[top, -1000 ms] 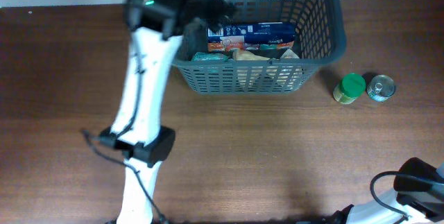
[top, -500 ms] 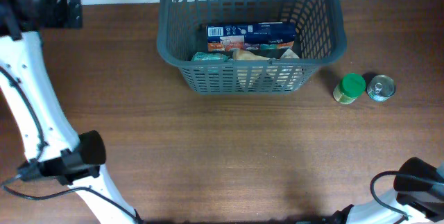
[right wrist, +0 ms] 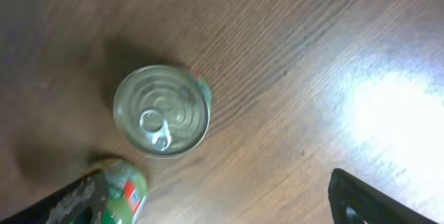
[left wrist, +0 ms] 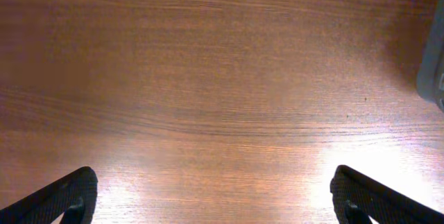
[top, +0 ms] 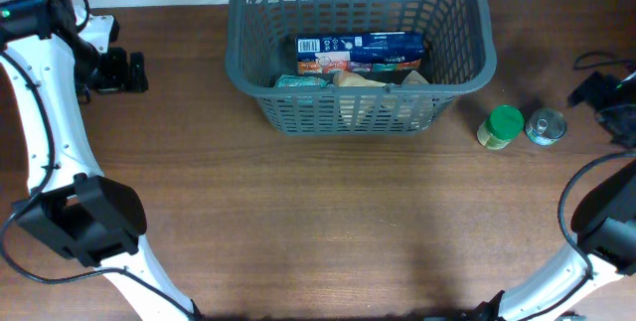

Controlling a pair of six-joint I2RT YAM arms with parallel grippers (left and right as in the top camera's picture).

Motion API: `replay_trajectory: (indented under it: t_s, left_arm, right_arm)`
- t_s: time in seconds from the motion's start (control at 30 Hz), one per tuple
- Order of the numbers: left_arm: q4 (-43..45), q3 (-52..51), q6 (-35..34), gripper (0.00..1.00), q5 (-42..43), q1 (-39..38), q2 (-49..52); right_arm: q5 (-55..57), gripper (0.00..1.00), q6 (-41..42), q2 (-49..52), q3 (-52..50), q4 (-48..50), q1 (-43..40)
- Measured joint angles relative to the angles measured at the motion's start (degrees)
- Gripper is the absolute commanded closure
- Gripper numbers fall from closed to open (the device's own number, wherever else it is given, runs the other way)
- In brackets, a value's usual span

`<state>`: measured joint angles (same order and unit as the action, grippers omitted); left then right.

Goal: Pack container

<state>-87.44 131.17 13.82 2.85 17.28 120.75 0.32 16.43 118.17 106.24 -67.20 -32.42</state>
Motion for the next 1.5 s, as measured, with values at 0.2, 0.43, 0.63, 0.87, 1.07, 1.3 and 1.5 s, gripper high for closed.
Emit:
replay_trajectory:
  t_s: [0.2, 0.43, 0.63, 0.87, 1.07, 1.3, 1.5]
  left_arm:
    - [0.02, -0.07, 0.0, 0.01, 0.0, 0.0, 0.0]
    - [0.0, -0.07, 0.0, 0.01, 0.0, 0.0, 0.0]
    - [0.0, -0.07, 0.0, 0.01, 0.0, 0.0, 0.0]
    - [0.0, -0.04, 0.0, 0.01, 0.0, 0.0, 0.0]
    - [0.0, -0.07, 0.0, 0.01, 0.0, 0.0, 0.0]
    - [0.0, -0.07, 0.0, 0.01, 0.0, 0.0, 0.0]
    - [0.0, -0.04, 0.0, 0.01, 0.0, 0.0, 0.0]
  right_arm:
    - [3.52, 0.05, -1.03, 0.04, -5.81, 10.56, 5.33]
    - [3.8, 0.05, -1.22, 0.5, -8.39, 15.5, 7.43]
    - [3.96, 0.06, 0.17, 4.68, -8.39, 16.11, 7.39]
    - [3.96, 0.07, 7.56, 6.67, -8.66, 14.84, 7.39]
    - [3.96, 0.09, 10.56, 6.67, -8.66, 14.97, 7.34]
    - [3.65, 0.09, 11.93, 6.95, -8.66, 12.98, 5.03]
    - [3.26, 0.09, 9.29, 7.85, -8.66, 11.19, 4.02]
